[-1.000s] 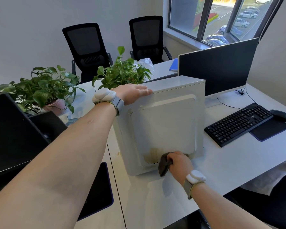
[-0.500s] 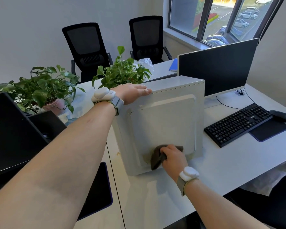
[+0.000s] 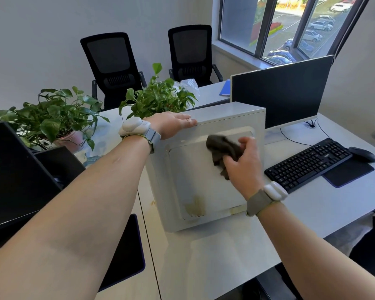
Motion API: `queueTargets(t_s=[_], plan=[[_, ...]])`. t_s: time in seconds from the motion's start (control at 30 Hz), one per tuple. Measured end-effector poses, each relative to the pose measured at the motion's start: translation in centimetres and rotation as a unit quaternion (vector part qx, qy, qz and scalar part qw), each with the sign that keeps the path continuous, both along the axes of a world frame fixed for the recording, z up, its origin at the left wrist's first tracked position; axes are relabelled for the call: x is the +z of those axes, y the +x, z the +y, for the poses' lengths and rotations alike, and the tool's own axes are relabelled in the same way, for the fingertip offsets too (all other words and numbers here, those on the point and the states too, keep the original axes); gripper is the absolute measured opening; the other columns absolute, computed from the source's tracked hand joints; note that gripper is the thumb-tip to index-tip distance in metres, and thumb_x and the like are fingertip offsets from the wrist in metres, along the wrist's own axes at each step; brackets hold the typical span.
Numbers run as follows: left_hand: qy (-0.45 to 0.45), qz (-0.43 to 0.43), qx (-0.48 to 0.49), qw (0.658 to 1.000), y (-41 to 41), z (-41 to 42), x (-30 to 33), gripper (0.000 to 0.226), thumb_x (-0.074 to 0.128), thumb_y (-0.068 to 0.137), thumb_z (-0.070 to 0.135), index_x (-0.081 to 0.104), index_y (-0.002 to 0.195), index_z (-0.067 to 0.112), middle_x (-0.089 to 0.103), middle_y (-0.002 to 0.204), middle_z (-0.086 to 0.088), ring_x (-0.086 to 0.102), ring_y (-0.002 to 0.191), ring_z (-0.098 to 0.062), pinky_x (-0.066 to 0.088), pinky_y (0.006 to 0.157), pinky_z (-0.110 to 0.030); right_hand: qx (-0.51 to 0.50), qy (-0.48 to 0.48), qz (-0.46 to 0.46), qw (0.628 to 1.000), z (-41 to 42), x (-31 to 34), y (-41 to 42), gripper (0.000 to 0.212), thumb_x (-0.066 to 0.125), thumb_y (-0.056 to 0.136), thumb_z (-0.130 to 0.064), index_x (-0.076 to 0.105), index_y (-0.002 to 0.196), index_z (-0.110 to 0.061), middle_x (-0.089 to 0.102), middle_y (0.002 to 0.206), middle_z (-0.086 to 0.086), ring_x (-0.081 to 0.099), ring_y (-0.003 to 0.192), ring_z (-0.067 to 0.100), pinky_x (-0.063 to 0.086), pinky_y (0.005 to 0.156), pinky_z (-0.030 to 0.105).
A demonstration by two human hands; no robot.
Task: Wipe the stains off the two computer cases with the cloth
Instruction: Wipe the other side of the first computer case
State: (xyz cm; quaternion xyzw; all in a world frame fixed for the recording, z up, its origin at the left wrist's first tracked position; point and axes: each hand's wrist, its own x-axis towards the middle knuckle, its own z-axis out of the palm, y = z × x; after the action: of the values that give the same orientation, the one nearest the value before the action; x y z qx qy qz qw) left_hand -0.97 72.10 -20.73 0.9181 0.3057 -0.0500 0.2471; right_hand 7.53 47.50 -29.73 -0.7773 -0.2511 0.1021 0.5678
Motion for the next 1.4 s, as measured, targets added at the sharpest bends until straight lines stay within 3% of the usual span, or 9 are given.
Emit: queueTargets(t_s=[0.1, 0.17, 0.37, 0.67, 0.77, 0.97, 1.1, 1.23, 1.4], plan=[[-0.001, -0.002, -0.003, 1.000, 0.0, 0.0, 0.1, 0.096, 0.031, 0.060, 0.104, 0.047, 0.143, 0.058, 0.042, 0.158, 0.018, 0.039, 0.146, -0.018, 0.027, 0.122, -0.046, 0.020, 0.020, -0.102, 0.994, 1.1, -1.3, -1.6, 0.056, 0.078, 0.083, -0.019, 0.048, 0.129, -0.028, 0.046, 0.126, -0.001, 0.054, 0.101, 0.006, 0.051, 0.088, 0.018], [-0.004, -0.004, 0.001, 1.000, -0.1, 0.0, 0.2, 0.094, 0.033, 0.061, 0.103, 0.048, 0.143, 0.059, 0.043, 0.158, 0.019, 0.039, 0.146, -0.018, 0.026, 0.122, -0.046, 0.035, -0.007, -0.215, 0.976, 1.4, -3.4, -2.8, 0.046, 0.074, 0.087, -0.009, 0.058, 0.129, -0.016, 0.047, 0.129, 0.006, 0.052, 0.107, 0.017, 0.050, 0.095, 0.024], [-0.006, -0.003, -0.001, 1.000, 0.1, 0.0, 0.3, 0.077, 0.040, 0.078, 0.094, 0.049, 0.144, 0.056, 0.044, 0.158, 0.016, 0.041, 0.145, -0.018, 0.028, 0.120, -0.041, 0.059, -0.105, -0.446, 0.887, 1.5, -7.7, -3.1, 0.032, 0.067, 0.077, 0.006, 0.072, 0.105, -0.010, 0.064, 0.104, 0.011, 0.055, 0.082, 0.035, 0.051, 0.067, 0.038], [-0.005, -0.005, 0.003, 1.000, -0.1, -0.1, 0.3, 0.085, 0.037, 0.068, 0.101, 0.049, 0.141, 0.059, 0.045, 0.157, 0.017, 0.042, 0.145, -0.019, 0.029, 0.120, -0.043, 0.260, -0.375, -0.157, 0.876, -2.8, -10.6, -3.2, 0.013, 0.060, 0.082, -0.014, 0.067, 0.089, -0.023, 0.058, 0.092, -0.008, 0.063, 0.081, 0.023, 0.051, 0.066, 0.032], [0.000, -0.002, 0.005, 1.000, -0.2, -0.2, 0.2, 0.093, 0.033, 0.059, 0.106, 0.047, 0.141, 0.062, 0.042, 0.158, 0.019, 0.038, 0.147, -0.019, 0.026, 0.122, -0.049, 0.169, -0.279, -0.053, 0.944, -1.3, -6.3, -0.6, 0.013, 0.061, 0.077, -0.016, 0.066, 0.081, -0.028, 0.068, 0.082, -0.004, 0.068, 0.074, 0.022, 0.060, 0.069, 0.038], [0.012, 0.009, -0.006, 1.000, -0.4, -0.5, 0.2, 0.101, 0.027, 0.058, 0.106, 0.044, 0.145, 0.059, 0.038, 0.161, 0.018, 0.034, 0.150, -0.022, 0.024, 0.123, -0.052, -0.043, 0.036, -0.125, 0.991, 0.0, -2.7, -1.4, 0.036, 0.077, 0.085, -0.017, 0.058, 0.115, -0.016, 0.057, 0.115, 0.004, 0.058, 0.101, 0.013, 0.052, 0.087, 0.024], [0.018, 0.011, -0.007, 1.000, -0.4, -0.5, 0.0, 0.108, 0.023, 0.052, 0.111, 0.043, 0.145, 0.060, 0.038, 0.161, 0.019, 0.033, 0.151, -0.022, 0.024, 0.122, -0.053, 0.045, -0.077, -0.358, 0.929, -0.8, -8.2, -3.1, 0.054, 0.074, 0.080, 0.000, 0.060, 0.131, -0.003, 0.046, 0.148, 0.014, 0.046, 0.133, 0.034, 0.043, 0.112, 0.049], [0.013, 0.010, -0.001, 1.000, -0.4, -0.5, 0.0, 0.098, 0.029, 0.059, 0.106, 0.044, 0.144, 0.060, 0.039, 0.160, 0.019, 0.035, 0.149, -0.020, 0.024, 0.123, -0.051, -0.020, -0.177, -0.436, 0.882, -0.3, -8.1, -2.2, 0.047, 0.070, 0.084, -0.011, 0.067, 0.129, -0.023, 0.053, 0.147, 0.003, 0.046, 0.129, 0.037, 0.035, 0.103, 0.059], [0.010, 0.007, 0.005, 1.000, -0.3, -0.4, 0.1, 0.095, 0.031, 0.060, 0.104, 0.046, 0.143, 0.060, 0.040, 0.160, 0.018, 0.036, 0.149, -0.020, 0.025, 0.123, -0.049, -0.013, -0.124, -0.428, 0.895, 0.1, -9.1, -1.9, 0.048, 0.069, 0.076, 0.006, 0.072, 0.119, -0.016, 0.058, 0.135, 0.010, 0.047, 0.108, 0.042, 0.052, 0.084, 0.053]])
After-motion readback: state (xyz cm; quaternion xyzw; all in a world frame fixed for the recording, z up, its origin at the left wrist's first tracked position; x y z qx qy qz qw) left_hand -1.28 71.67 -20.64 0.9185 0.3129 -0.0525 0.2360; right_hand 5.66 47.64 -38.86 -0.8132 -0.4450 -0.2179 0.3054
